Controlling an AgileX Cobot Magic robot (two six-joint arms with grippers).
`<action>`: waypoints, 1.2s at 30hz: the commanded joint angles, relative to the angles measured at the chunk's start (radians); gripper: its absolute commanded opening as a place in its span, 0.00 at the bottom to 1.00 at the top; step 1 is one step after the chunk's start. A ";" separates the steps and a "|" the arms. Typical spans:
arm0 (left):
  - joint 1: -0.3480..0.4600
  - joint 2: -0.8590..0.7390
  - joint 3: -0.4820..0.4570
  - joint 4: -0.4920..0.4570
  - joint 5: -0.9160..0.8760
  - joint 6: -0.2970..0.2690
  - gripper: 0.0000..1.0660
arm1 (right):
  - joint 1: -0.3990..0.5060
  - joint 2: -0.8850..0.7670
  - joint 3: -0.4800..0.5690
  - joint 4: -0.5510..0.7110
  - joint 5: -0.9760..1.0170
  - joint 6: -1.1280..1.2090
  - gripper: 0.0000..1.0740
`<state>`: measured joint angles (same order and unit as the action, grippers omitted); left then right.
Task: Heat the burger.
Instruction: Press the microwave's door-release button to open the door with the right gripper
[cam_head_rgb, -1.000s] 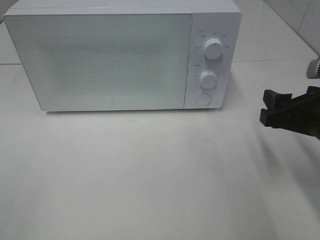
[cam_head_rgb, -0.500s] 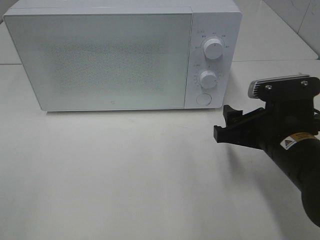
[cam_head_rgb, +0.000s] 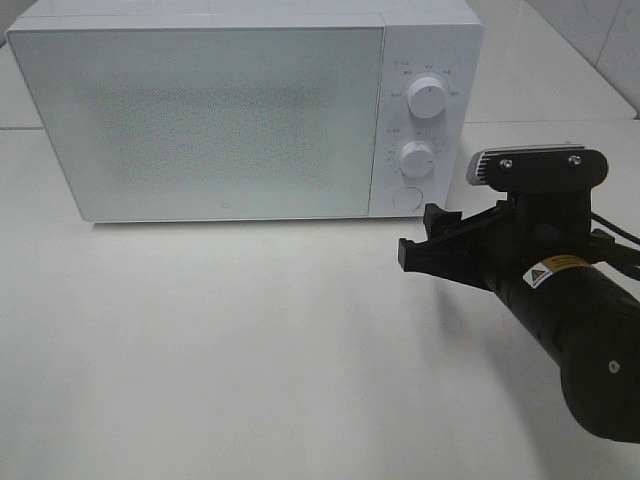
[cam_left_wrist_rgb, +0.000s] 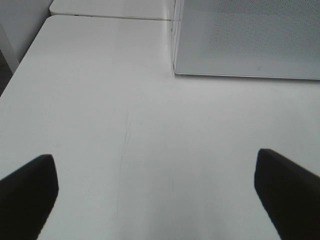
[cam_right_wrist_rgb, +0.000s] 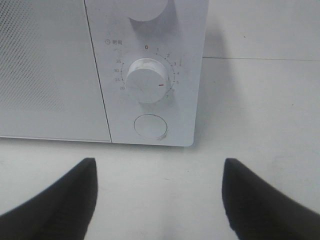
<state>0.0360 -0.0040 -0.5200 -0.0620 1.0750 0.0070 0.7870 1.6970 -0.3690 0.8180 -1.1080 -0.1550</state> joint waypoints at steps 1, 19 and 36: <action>0.000 -0.005 0.003 -0.001 -0.003 0.002 0.94 | 0.001 0.001 -0.008 -0.004 -0.004 0.090 0.55; 0.000 -0.005 0.003 -0.001 -0.003 0.002 0.94 | 0.001 0.001 -0.008 -0.011 0.062 1.212 0.00; 0.000 -0.005 0.003 -0.001 -0.003 0.002 0.94 | -0.003 0.194 -0.173 -0.007 0.077 1.410 0.00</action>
<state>0.0360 -0.0040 -0.5200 -0.0620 1.0750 0.0070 0.7870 1.8760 -0.5210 0.8180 -1.0250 1.2460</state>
